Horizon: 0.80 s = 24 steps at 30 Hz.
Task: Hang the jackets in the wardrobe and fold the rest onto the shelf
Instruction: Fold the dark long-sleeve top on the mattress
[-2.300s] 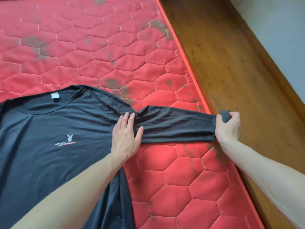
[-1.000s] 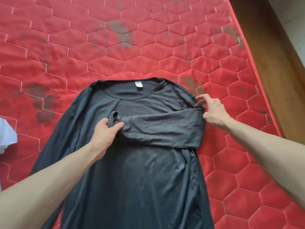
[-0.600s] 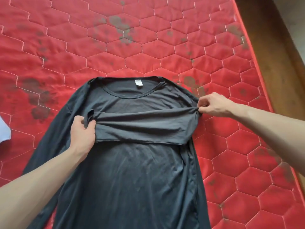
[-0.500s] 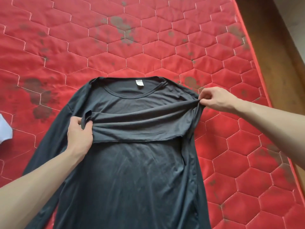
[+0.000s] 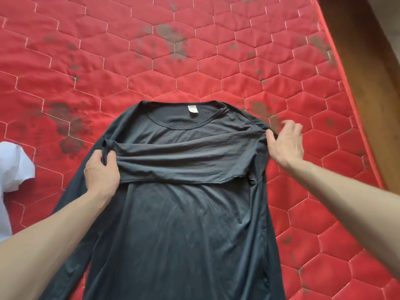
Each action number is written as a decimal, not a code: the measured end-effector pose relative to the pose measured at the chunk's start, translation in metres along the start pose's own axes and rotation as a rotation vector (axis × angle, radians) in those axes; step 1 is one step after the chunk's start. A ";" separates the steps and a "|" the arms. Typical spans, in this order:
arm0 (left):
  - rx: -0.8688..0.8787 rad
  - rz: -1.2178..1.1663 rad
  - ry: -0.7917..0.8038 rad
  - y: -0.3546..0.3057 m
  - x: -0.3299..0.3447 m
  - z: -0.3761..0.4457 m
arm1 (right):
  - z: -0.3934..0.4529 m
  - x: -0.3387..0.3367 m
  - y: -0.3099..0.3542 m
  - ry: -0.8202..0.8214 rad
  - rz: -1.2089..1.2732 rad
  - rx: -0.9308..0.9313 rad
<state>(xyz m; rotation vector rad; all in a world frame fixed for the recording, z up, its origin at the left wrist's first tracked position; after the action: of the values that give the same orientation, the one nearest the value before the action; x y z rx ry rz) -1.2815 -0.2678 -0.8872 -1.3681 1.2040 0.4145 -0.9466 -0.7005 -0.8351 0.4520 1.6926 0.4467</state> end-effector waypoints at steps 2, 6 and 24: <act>-0.002 0.046 0.008 0.000 -0.004 0.001 | -0.025 0.001 -0.018 -0.123 0.073 0.135; -0.061 0.120 0.004 0.009 -0.013 -0.002 | -0.051 0.040 -0.038 0.059 0.180 0.245; 0.065 0.574 0.151 0.056 -0.042 -0.007 | -0.134 0.077 0.076 0.052 -0.086 -0.519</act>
<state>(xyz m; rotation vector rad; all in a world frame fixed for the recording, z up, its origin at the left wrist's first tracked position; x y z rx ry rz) -1.3474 -0.2434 -0.8802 -0.9938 1.7223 0.6727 -1.0877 -0.6012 -0.8382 -0.0123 1.5636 0.8111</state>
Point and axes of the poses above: each hand's wrist, its own z-axis towards the middle knuckle, its own x-axis out of the palm, y = z × x, the point moved 10 cm from there along z, towards the middle knuckle, and after that the axes turned 14 degrees about z, right-handed, at the moved point
